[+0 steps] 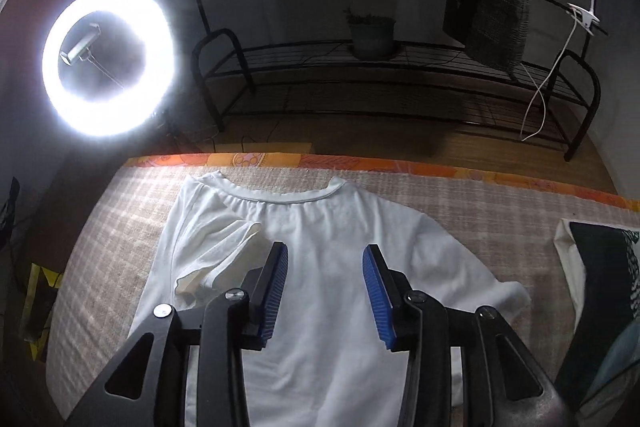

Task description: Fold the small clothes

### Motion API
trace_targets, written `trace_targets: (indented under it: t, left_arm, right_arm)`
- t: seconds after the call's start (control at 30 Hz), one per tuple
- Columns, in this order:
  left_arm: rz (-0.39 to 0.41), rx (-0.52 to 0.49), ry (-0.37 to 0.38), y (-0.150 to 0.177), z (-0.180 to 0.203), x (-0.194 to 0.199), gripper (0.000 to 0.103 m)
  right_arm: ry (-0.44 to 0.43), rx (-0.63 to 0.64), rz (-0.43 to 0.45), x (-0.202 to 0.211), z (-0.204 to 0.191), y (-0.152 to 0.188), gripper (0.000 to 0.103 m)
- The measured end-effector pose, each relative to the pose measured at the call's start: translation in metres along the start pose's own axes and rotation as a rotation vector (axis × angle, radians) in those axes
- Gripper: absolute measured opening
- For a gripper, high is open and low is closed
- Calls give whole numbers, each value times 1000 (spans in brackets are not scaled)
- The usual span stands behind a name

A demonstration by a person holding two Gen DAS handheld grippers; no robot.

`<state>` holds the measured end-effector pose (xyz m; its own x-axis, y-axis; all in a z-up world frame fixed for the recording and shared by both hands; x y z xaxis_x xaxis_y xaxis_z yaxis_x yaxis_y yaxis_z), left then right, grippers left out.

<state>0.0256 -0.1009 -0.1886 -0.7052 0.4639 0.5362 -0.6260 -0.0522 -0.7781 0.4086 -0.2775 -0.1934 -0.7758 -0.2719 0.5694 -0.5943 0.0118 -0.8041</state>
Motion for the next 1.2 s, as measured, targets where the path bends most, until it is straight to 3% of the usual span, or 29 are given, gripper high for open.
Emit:
trace_targets:
  t: [0.2,0.37,0.67,0.8,1.03,1.2]
  left_arm:
    - [83,-30,-61,-13,-4,22,33]
    - [99,-16,-112,-17,-13,18,33]
    - [75,-96,-67,-19,28,-18,33]
    - [42,-170,-35,-12,58,-45,33]
    - [-84,-239,93,21,117,-94,33]
    - [-151,-309,87,41,141,-119,34]
  right_arm:
    - [-21,-47,95,82,24,11,40]
    - [-41,-79,151,153,38,28,41]
    - [-87,-155,198,249,93,62,45]
    - [-76,-191,203,265,125,86,46]
    - [-47,-250,172,267,169,113,47]
    - [-79,-291,138,249,187,118,47]
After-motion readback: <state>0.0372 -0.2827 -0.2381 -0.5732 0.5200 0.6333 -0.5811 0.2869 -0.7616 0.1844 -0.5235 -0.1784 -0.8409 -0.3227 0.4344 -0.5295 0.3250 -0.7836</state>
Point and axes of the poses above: each gripper's, at about its wrist camera, not at the fingertips, and x roughly against the way its jaws point, z to its right, y to its underside, the point moved 8 cm from there along -x, roughly the way its jaws point, and after that the axes turned 14 degrees about z, right-handed, at the moved point
